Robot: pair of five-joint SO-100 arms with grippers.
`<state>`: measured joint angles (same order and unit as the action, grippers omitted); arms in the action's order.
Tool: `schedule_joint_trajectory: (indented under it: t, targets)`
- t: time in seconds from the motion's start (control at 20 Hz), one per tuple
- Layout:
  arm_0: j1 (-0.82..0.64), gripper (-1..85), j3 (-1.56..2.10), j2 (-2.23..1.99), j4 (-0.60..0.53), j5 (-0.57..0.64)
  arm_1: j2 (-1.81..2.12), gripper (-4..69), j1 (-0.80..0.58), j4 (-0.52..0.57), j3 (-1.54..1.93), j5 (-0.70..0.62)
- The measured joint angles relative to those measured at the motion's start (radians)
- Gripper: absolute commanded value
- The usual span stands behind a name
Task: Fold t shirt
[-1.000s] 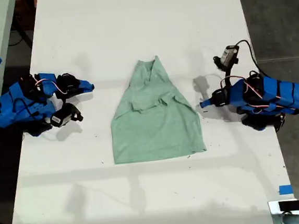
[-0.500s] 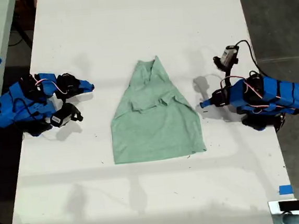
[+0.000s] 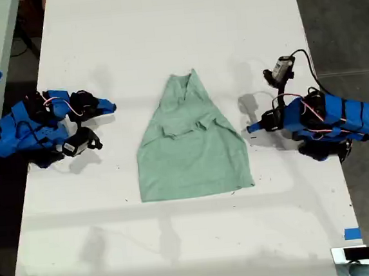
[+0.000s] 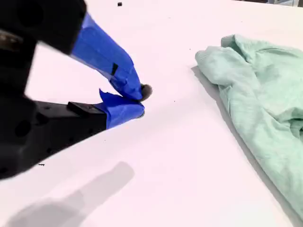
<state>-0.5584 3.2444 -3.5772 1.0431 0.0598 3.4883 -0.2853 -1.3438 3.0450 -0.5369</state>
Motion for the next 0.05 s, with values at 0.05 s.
schedule_joint_trajectory:
  t: [0.05]
  targets:
    - [0.0, -0.2, 0.0, 0.0, 0.0, 0.0, 0.0, 4.6, 0.0, 0.0, 0.0, 0.0]
